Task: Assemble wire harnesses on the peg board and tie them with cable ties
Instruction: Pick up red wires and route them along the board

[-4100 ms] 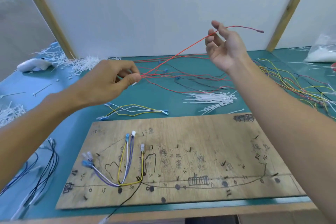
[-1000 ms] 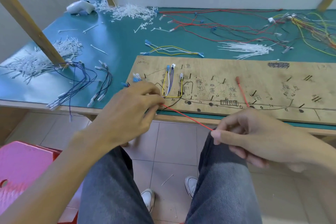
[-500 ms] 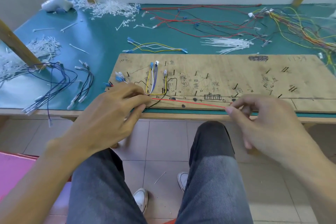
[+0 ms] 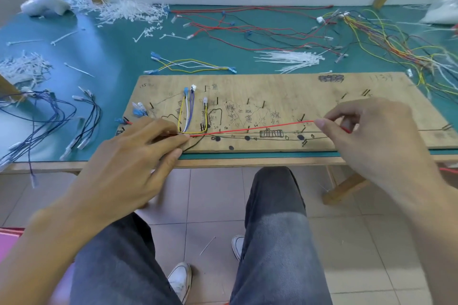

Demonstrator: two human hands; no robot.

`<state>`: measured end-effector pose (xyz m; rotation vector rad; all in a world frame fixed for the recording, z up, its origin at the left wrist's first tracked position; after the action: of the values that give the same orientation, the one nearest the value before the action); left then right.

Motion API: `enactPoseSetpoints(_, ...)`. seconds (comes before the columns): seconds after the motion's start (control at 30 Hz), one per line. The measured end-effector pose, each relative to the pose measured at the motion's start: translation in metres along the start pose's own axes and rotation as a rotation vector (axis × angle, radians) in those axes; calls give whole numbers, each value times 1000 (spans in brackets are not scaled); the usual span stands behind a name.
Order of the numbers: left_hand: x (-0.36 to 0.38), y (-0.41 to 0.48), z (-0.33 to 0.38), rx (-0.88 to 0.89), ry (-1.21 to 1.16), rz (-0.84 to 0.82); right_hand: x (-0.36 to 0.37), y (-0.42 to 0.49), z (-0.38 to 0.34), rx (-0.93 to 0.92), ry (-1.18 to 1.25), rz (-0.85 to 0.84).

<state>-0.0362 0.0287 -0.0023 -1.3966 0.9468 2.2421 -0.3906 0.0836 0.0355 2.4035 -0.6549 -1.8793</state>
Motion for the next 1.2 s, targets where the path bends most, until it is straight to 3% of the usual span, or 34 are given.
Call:
enactPoseSetpoints(0.3, 7, 1, -4, 32, -10, -1, 29, -10, 11, -2, 1, -24)
enactPoseSetpoints(0.4, 10, 0, -2, 16, -6, 0, 28, -22, 4, -50, -76, 19)
enactPoseSetpoints(0.67, 12, -4, 2, 7, 57, -3, 27, -43, 2, -90, -351, -84)
enactPoseSetpoints(0.97, 18, -2, 10, -98, 24, 47, 23, -32, -14, -153, -284, 49)
enactPoseSetpoints(1.2, 21, -4, 13, -120, 47, 46, 44, -22, -33, -196, -228, -62)
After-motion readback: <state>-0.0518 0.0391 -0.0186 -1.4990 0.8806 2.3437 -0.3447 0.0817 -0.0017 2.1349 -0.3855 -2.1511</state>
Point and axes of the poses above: each hand's wrist, its own y-axis towards the middle knuckle, its own x-axis out of the palm, z = x × y, the point moved 2 cm from there along y, towards the middle knuckle, and after that the axes turned 11 degrees about -y, right-handed, at the moved point
